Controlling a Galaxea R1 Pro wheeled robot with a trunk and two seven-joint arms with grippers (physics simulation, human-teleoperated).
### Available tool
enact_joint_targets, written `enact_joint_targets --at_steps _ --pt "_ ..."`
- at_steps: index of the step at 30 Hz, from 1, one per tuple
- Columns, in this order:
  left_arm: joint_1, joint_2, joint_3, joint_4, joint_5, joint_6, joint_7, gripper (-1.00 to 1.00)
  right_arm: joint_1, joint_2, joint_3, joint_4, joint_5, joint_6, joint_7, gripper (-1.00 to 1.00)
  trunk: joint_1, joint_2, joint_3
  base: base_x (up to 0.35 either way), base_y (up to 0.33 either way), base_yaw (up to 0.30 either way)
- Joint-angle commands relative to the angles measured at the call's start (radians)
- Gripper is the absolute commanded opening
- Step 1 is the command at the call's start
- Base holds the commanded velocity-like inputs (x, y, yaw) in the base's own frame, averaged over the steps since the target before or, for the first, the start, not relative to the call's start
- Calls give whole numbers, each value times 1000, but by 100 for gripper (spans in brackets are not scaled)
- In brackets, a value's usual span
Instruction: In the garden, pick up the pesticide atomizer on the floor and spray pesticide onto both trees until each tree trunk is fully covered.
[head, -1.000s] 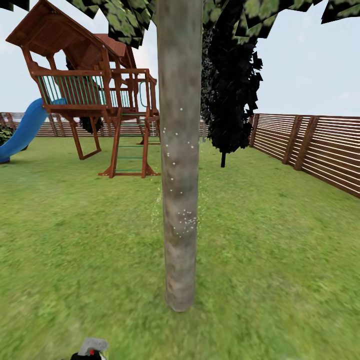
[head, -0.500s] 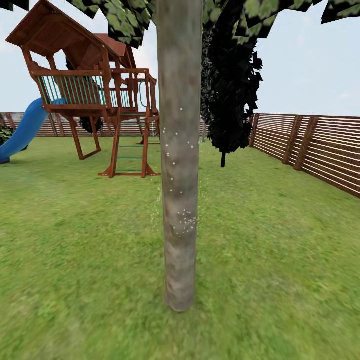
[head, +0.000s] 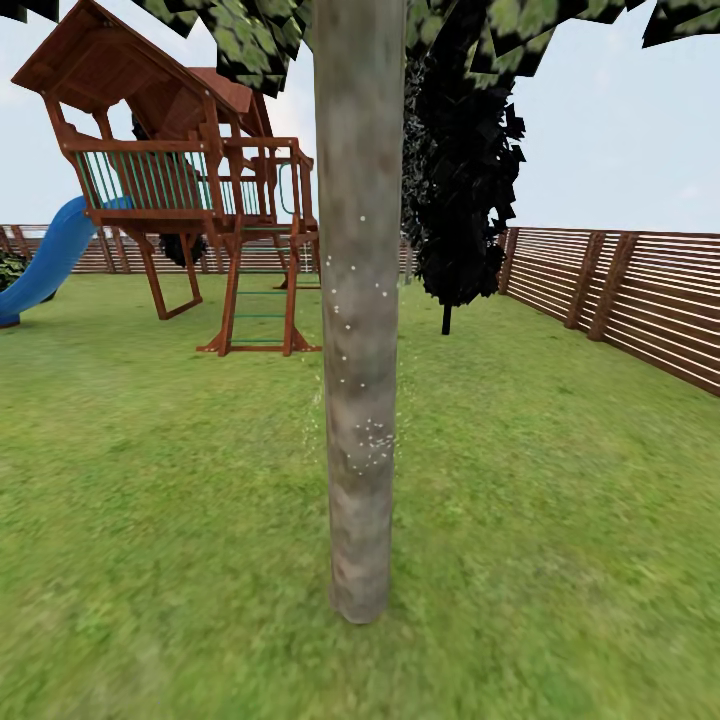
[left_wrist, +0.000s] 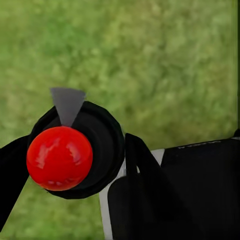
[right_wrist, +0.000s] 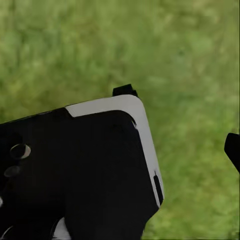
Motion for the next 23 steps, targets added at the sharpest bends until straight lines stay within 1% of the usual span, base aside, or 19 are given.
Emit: enact_joint_targets --at_steps 1,3,6,23 --pt "-1 -5 -6 0 9 0 -2 -100 -1 9 -3 18 -8 7 4 100 1 -2 -2 0 0 0" --pt "-1 -13 -6 -1 9 0 -2 -100 -1 19 -4 39 -9 7 4 100 1 -2 -2 0 0 0" --pt "-1 -21 -6 0 9 0 -2 -100 -1 24 -6 49 -8 7 4 100 1 -2 -2 0 0 0" --pt "-1 -23 -6 0 9 0 -2 -100 -1 27 -5 53 -9 7 4 100 1 -2 -2 0 0 0"
